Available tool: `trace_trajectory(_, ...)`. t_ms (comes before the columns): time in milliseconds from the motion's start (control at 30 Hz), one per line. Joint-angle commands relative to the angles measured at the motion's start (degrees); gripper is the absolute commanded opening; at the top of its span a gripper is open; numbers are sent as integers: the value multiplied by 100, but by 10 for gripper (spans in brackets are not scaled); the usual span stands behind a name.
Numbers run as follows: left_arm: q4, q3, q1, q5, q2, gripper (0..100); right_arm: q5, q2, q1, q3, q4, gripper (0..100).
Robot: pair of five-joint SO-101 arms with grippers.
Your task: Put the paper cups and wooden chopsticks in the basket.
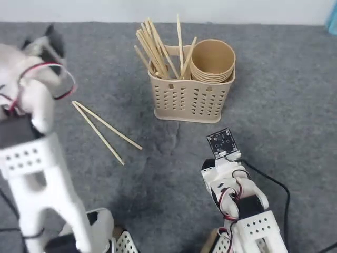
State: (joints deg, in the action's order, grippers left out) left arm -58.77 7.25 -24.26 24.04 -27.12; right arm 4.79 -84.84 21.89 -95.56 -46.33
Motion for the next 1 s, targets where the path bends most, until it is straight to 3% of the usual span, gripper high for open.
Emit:
trace_trajectory(0,-378,-233,-387,246,633,184,141,-119,-57,-132,119,8)
trace_trajectory(200,-334,-268,-677,686,2233,184,123,-119,-48,-132,119,8)
trace_trajectory(433,800,-303,-651,932,4062,182,105,-119,-48,-132,127,8)
trace_trajectory(967,677,-1007,-563,932,5820,181,105,-66,-57,-123,233,8)
